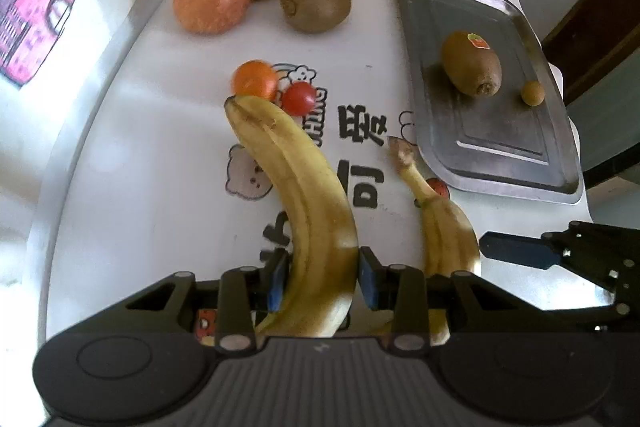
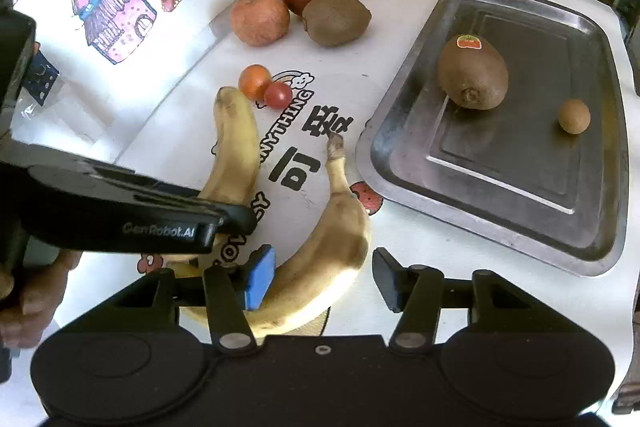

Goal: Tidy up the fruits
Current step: 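Hold both separated bananas on the table beside each other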

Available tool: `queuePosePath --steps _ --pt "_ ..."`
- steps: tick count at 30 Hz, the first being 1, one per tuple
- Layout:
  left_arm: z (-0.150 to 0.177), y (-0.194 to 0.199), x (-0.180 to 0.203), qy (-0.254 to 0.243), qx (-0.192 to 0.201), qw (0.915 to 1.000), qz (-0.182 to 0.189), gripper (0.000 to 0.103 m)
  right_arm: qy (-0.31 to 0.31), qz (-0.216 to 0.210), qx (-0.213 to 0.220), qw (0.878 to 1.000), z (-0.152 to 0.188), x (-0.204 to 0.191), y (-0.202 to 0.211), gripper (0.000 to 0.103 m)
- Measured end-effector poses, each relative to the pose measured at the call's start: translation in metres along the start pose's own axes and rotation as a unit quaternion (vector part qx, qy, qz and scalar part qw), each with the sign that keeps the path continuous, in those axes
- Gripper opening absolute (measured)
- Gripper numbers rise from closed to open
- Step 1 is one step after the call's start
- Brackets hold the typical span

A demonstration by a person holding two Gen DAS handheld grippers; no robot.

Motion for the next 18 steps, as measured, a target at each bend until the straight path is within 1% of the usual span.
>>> queuePosePath --steps 2,3,7,12,15,18 --pt "-0.002 0.000 -0.002 0.002 0.000 1.0000 0.003 0.040 -0.001 0.005 -0.001 1.000 0.001 -0.002 -0.005 0.058" --pt "-0.002 0.000 -0.002 0.001 0.001 1.0000 0.003 0.040 0.000 0.009 -0.003 1.000 0.001 -0.003 -0.007 0.061" --pt "-0.006 -0.002 -0.002 -0.004 0.008 0.9999 -0.009 0.040 0.014 0.018 -0.004 1.000 0.002 -0.004 -0.009 0.063" --pt "-0.010 -0.002 0.000 -0.001 0.014 0.9998 -0.014 0.040 0.034 0.017 -0.017 0.999 0.007 -0.001 -0.005 0.062" --pt "-0.010 -0.004 0.002 -0.002 0.013 0.9998 -0.017 0.040 0.047 0.024 -0.025 0.998 0.012 0.002 0.001 0.062" --pt "-0.006 -0.002 0.002 -0.005 0.011 0.9998 -0.017 0.038 0.067 0.036 -0.033 0.997 0.018 0.006 0.007 0.059"
Point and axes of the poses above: each gripper's, at about its wrist camera, not at the fingertips, and y roughly against the way its jaws point, x to its right, z to its underside, the point moved 10 cm from there along -y, roughly the way its jaws point, and after that the axes turned 14 degrees about -z, right-handed, at the moved point
